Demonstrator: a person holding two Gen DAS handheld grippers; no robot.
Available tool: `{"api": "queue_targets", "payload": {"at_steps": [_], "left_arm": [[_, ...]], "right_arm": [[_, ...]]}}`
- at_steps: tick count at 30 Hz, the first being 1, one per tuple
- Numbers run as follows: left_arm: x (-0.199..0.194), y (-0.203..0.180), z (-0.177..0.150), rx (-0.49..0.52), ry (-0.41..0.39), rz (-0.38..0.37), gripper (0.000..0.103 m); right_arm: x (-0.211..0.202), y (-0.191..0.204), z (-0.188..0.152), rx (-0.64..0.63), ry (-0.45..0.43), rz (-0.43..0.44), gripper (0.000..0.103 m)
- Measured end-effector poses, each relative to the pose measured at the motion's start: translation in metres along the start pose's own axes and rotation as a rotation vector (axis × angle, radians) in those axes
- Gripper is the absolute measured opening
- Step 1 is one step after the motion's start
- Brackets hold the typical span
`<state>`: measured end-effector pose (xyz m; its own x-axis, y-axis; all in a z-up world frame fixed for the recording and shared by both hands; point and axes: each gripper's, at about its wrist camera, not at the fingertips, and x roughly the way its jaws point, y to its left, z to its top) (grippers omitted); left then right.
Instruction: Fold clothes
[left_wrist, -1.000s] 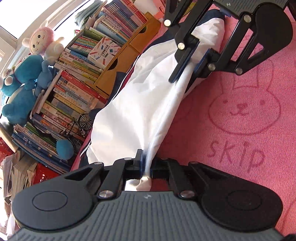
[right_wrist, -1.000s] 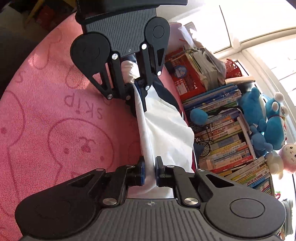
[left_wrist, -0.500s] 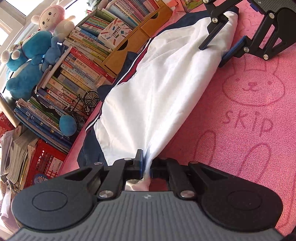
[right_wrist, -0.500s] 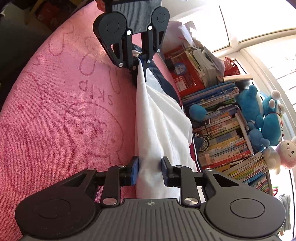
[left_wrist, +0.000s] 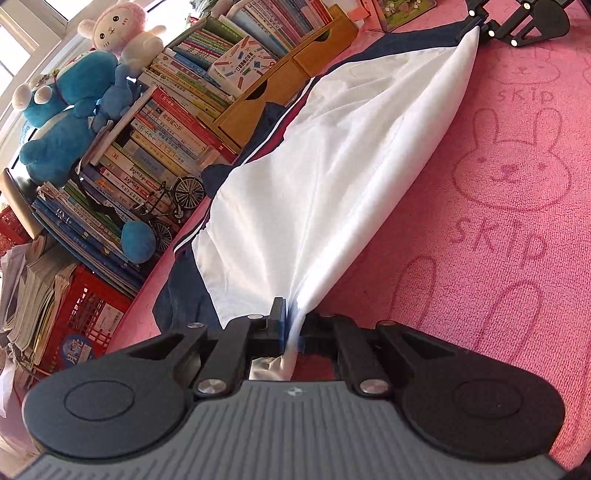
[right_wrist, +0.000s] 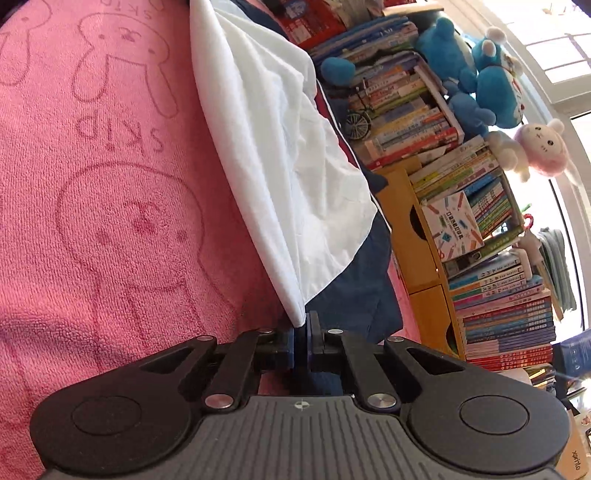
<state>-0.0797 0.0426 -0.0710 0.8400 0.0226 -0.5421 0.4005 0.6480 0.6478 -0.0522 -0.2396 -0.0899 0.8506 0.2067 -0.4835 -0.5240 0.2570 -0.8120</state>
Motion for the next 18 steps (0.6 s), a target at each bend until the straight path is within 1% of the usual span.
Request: {"api": "queue_targets", "payload": {"at_steps": [5, 9, 13, 15, 16, 18], "left_arm": [[-0.008, 0.002, -0.01, 0.021, 0.023, 0.002, 0.007], [-0.017, 0.006, -0.021, 0.034, 0.057, 0.013, 0.008], [-0.03, 0.017, -0.035, 0.003, 0.094, 0.011, 0.014], [-0.039, 0.023, -0.042, -0.023, 0.136, 0.023, 0.017], [-0.043, 0.027, -0.046, -0.039, 0.16, 0.031, 0.02], [-0.054, 0.036, -0.052, -0.1, 0.21, 0.037, 0.029]], "right_arm": [[-0.009, -0.001, -0.014, 0.053, 0.022, -0.003, 0.008], [-0.017, -0.001, -0.019, 0.056, 0.017, 0.009, 0.009], [-0.029, -0.005, -0.029, 0.059, 0.005, 0.037, 0.011], [-0.036, -0.01, -0.037, 0.103, 0.019, 0.053, 0.013], [-0.041, -0.014, -0.042, 0.136, 0.034, 0.062, 0.016], [-0.05, -0.028, -0.049, 0.258, 0.075, 0.072, 0.034]]}}
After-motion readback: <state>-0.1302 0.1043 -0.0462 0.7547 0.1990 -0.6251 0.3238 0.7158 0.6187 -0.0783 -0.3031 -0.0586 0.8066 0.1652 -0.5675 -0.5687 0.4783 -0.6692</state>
